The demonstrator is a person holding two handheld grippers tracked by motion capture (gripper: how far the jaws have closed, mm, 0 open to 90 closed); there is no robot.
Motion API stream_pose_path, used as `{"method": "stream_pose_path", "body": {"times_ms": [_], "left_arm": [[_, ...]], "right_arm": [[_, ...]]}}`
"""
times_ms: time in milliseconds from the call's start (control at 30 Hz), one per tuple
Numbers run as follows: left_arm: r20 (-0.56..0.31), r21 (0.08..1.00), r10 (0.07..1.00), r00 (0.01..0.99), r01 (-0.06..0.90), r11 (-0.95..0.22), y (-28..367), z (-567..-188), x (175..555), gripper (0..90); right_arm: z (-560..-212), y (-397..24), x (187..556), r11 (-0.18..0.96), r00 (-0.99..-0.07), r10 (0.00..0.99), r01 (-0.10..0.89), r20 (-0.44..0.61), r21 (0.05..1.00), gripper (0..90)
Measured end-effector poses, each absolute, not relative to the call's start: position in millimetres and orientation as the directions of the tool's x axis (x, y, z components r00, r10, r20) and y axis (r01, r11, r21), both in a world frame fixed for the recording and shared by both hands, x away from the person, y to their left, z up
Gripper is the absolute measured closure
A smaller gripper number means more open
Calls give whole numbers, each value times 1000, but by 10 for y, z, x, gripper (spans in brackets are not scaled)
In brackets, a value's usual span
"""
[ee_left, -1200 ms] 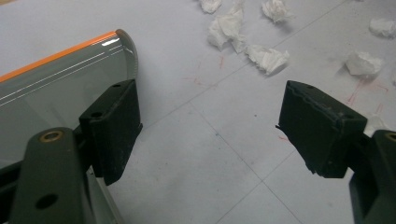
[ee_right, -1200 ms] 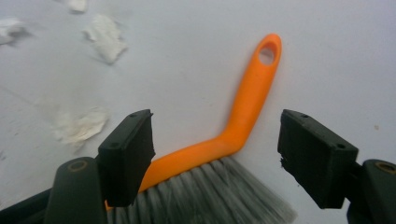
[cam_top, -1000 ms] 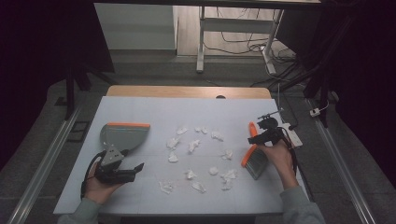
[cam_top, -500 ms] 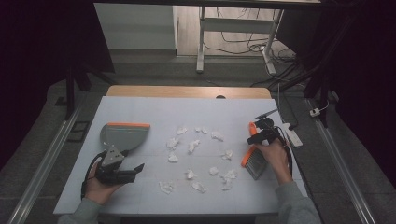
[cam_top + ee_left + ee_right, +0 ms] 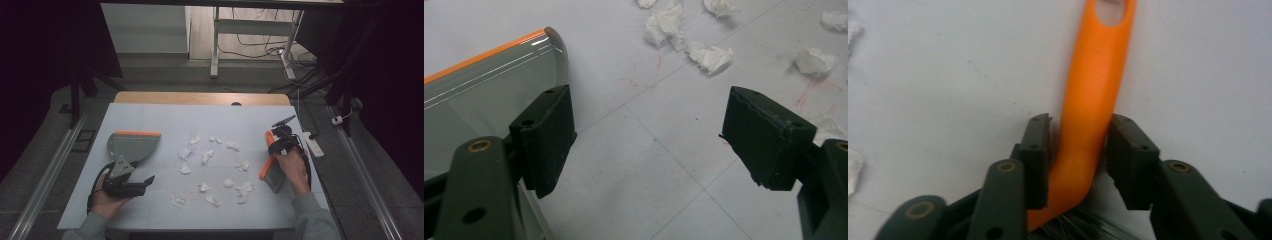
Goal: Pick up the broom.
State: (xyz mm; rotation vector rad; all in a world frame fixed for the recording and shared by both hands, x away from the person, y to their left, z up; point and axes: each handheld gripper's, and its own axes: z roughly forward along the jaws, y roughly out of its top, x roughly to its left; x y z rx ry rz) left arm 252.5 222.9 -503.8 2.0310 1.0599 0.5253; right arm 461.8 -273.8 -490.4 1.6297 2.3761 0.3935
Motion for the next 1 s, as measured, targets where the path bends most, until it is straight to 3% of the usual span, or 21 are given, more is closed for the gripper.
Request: {"method": "stream_pose_path", "body": {"times_ms": [33,367,733,1000], "left_arm": [[8,787,823,568,504,-356,2231,-5038,2523,218],[5,790,825,566,504,-350,2248,-5038,2517,221],[10,791,826,564,500,-351,2226,-5035,2521,221],[20,804,819,574,478,-354,2166,-4987,2513,226]], "right_arm": [[-4903,-2748,4624,336,-345,938,875,-38,348,694],[-4865,-2815,4607,378,-404,915,839,-17,391,700],[-4485,-3152,4467,257,-439,881,758,177,600,703],[-4227,-3132,4334,179,-486,840,668,241,722,703]]}}
